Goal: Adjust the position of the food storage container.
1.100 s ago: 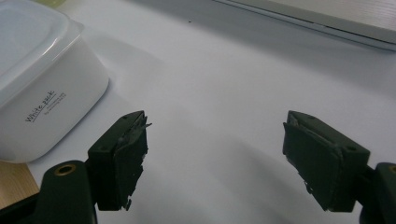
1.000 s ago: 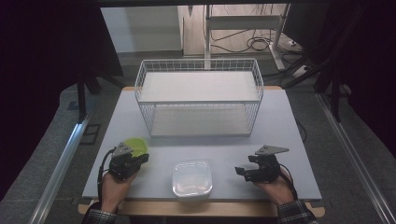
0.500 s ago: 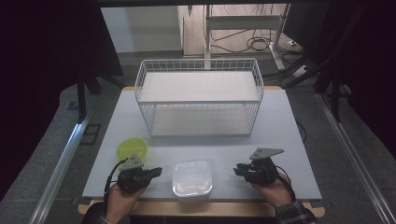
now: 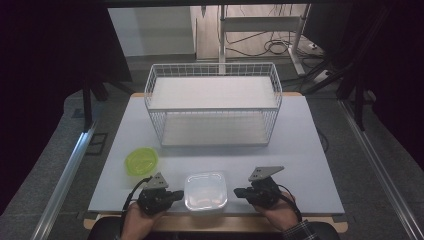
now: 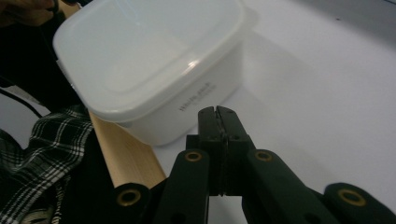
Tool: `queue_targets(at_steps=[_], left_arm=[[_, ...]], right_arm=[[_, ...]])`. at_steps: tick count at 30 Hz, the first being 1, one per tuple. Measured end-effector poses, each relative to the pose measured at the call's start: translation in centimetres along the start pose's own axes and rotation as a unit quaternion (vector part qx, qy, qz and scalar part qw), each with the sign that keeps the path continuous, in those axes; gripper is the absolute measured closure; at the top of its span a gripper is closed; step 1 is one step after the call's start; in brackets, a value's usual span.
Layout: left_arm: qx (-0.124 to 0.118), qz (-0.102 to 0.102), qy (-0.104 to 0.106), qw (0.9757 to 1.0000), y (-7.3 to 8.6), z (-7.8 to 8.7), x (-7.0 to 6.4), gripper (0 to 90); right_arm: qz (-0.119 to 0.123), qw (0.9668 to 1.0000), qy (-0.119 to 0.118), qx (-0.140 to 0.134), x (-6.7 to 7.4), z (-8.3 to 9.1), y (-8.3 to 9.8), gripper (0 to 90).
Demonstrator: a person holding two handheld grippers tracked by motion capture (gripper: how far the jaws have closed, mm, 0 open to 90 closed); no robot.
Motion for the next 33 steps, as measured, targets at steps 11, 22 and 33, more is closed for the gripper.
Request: queue_targets(at_steps=[11, 22, 33], left_arm=[[0.005, -0.005, -0.01, 0.9999, -1.7, -1.8, -0.5, 89.9], [0.003, 0.011, -0.016, 0.9998, -3.4, -3.3, 0.0, 89.9], [0.013, 0.015, 0.017, 0.9997, -2.1, -1.8, -1.3, 89.8]], right_arm=[[-0.018, 0.9998, 0.012, -0.001, -0.3, -0.3, 0.0, 89.1], [-0.034, 0.9984, 0.043, -0.014, -2.1, 0.2, -0.5, 89.4], [-0.023, 0.9992, 0.031, 0.007, -0.6, 0.5, 0.3, 88.8]])
Point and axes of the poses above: each handheld gripper's, and its own axes: z roughly backward along the jaws, y roughly out of its underside, x roughly to its left, the point moved 7 cm from there along -z, roughly forward along the jaws, and after that the axes turned 12 degrees about -y, right-handed, at the moved point
